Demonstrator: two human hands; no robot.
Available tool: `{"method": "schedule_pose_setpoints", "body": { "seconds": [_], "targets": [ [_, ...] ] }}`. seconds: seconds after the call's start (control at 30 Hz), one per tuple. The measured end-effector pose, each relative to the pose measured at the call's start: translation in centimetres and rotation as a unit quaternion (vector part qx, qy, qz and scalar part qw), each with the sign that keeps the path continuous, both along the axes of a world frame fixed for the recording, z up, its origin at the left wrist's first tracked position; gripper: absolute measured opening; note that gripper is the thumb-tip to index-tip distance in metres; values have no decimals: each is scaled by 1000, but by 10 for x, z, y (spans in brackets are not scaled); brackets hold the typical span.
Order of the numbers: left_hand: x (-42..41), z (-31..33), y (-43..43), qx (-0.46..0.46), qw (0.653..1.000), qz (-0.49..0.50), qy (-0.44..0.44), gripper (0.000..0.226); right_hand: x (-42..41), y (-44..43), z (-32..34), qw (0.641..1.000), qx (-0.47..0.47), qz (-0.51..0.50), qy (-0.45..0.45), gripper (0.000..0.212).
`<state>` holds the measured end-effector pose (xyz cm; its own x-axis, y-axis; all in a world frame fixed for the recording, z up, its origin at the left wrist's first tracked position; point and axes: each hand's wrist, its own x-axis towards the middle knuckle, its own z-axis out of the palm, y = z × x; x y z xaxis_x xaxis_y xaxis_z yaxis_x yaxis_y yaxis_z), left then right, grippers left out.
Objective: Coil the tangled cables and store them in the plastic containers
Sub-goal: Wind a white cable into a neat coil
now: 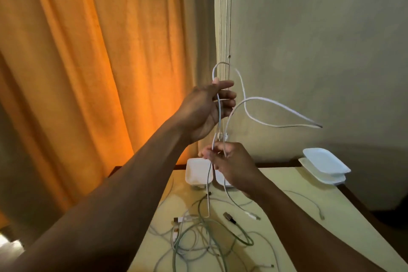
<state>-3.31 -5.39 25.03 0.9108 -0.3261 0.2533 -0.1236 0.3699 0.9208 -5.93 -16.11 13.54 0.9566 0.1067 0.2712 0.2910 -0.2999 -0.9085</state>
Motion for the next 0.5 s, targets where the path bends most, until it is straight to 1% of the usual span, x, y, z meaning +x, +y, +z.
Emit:
{"method": "schedule_pose_setpoints", "body": {
  "seconds": [0.07, 0.1, 0.13, 0.17, 0.2, 0.23, 0.27, 0.3, 0.37, 0.4, 0.43, 0.47, 0.5],
  "targets": [
    [2, -6, 3, 23, 999, 31, -22, 36, 4, 0, 4, 989, 142, -28, 9, 20],
    [6, -16, 8, 31, 998, 46, -27, 31, 6, -3, 9, 976, 216, -36, 13, 22],
    [8, -28, 14, 45, 997, 49, -29, 31, 8, -9, 15, 962, 267, -44, 11, 23],
    [10, -45, 21, 72, 996, 39, -34, 38, 12, -15, 19, 952, 301, -49, 3, 25],
    [10, -66, 27, 126, 991, 22, -44, 47, 16, -22, 25, 942, 334, -43, -7, 26],
    [7, -88, 31, 207, 976, 6, -66, 52, 21, -28, 31, 928, 370, -30, -14, 26],
    [1, -112, 32, 281, 955, -12, -95, 50, 24, -34, 40, 913, 408, -13, -16, 25],
    [-4, -135, 31, 343, 931, -17, -119, 42, 26, -40, 48, 897, 441, 9, -18, 25],
    [-11, -169, 27, 402, 903, 20, -147, 21, 30, -49, 65, 867, 495, 50, -30, 25],
    [-13, -178, 23, 406, 900, 30, -153, 14, 31, -52, 72, 856, 512, 64, -41, 25],
    [-16, -184, 23, 399, 903, 40, -154, 21, 32, -56, 77, 850, 521, 68, -50, 24],
    [-14, -188, 23, 369, 918, 55, -135, 30, 33, -60, 80, 850, 519, 67, -56, 23],
    [-16, -188, 24, 319, 940, 77, -92, 36, 32, -62, 79, 857, 510, 57, -54, 23]
  ]
}}
